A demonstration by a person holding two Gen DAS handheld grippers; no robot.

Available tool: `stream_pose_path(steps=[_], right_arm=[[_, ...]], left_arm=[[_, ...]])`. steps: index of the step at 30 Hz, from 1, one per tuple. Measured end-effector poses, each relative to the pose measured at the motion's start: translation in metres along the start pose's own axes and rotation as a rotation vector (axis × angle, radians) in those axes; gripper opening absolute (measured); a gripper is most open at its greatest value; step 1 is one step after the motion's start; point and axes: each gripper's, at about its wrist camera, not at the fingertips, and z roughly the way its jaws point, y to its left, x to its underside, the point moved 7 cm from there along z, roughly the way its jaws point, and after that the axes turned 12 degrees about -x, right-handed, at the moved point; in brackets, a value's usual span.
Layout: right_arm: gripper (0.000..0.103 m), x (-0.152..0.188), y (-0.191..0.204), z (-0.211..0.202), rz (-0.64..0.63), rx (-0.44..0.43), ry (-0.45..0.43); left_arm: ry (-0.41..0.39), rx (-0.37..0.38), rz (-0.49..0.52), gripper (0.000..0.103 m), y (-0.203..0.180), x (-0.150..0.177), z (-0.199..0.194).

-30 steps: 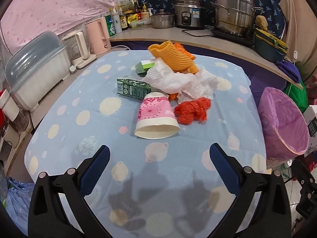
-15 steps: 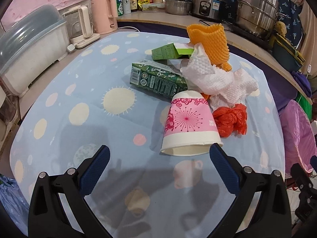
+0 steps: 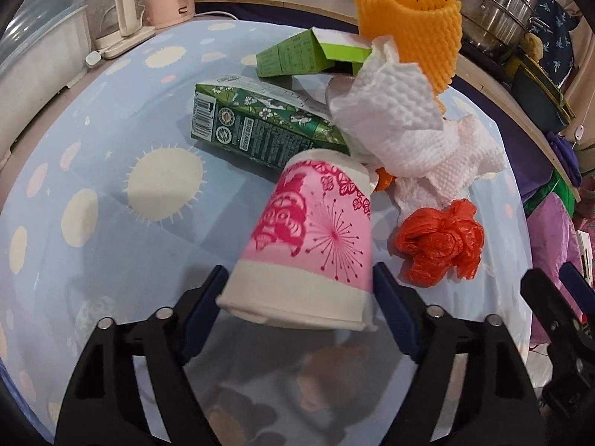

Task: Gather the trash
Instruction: 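Grasp the red plastic bag with the right gripper while the left gripper lifts the cup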

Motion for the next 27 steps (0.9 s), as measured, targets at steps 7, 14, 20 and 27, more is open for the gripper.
stream_pose_path(steps=[7, 14, 20, 27], right_arm=[[0.051, 0.001, 0.014, 0.045, 0.025, -0.101, 0.068], [0.019, 0.003, 0.027, 0.062, 0.011, -0.169, 0.079], [0.005, 0.004, 0.036, 0.048, -0.009, -0.202, 0.060], [0.004, 0.009, 0.030, 0.017, 0.012, -0.227, 0.032]], left_arm=[[0.000, 0.027, -0.002, 0.046, 0.008, 0.003, 0.002], [-0.013, 0.046, -0.004, 0.040, 0.012, 0.005, -0.005], [-0.047, 0.028, 0.012, 0.039, 0.016, 0.006, -0.022], [-0.073, 0.026, 0.020, 0.038, 0.018, 0.014, -0.046]])
